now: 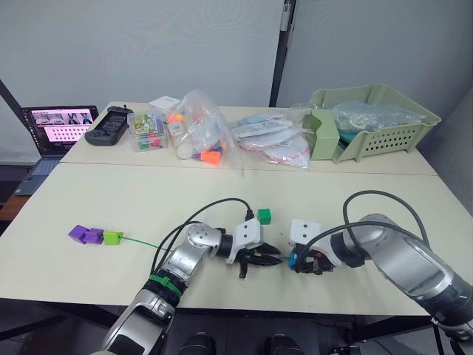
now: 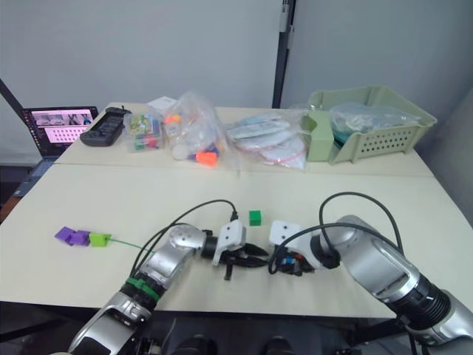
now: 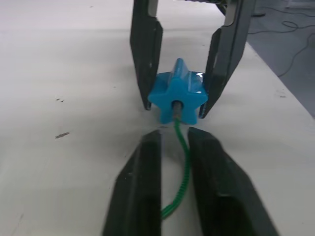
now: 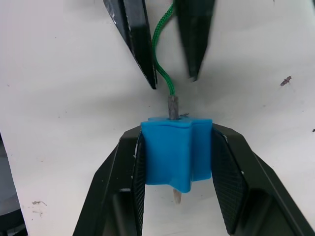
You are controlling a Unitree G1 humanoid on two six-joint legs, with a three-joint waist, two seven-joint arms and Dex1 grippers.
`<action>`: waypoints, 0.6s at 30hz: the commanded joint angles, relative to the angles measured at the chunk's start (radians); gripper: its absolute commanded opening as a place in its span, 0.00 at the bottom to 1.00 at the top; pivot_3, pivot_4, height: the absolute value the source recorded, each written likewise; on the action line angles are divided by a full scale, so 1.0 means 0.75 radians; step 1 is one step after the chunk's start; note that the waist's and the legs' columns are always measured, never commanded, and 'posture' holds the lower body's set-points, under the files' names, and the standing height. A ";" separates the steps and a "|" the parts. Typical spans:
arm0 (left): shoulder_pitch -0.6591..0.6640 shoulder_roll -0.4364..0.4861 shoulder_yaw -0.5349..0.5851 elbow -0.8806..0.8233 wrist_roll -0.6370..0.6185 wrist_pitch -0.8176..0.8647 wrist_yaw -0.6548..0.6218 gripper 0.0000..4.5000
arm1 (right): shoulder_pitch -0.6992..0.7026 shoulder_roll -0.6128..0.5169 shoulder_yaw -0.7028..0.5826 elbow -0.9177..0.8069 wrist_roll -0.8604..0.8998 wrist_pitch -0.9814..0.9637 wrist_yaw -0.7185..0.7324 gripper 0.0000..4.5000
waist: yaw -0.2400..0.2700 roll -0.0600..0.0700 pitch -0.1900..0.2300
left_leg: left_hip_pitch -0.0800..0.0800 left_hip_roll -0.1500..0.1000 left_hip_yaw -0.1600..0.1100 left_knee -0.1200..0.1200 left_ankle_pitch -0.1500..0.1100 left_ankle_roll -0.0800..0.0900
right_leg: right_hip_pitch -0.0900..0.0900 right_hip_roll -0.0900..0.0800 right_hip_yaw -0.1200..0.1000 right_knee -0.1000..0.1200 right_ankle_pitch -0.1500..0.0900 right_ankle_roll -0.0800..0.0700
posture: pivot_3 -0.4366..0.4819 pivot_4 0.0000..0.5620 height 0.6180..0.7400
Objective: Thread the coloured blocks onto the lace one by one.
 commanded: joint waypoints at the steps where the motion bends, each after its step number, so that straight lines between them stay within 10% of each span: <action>1: -0.017 -0.013 -0.007 -0.041 -0.003 -0.003 -0.006 0.00 | -0.013 -0.005 -0.017 -0.034 0.017 -0.015 -0.002 0.30 | 0.000 0.000 0.000 | 0.000 0.000 0.000 0.000 0.000 0.000 | 0.000 0.000 0.000 0.000 0.000 0.000 | 0.48 0.27 0.95; 18: -0.106 -0.130 -0.015 0.080 0.008 -0.009 0.001 0.00 | -0.014 0.000 -0.011 -0.029 0.015 -0.025 -0.007 0.30 | 0.001 0.000 0.000 | -0.001 0.000 0.003 0.000 0.000 0.000 | 0.000 0.000 0.000 0.000 0.000 0.000 | 0.48 0.27 0.95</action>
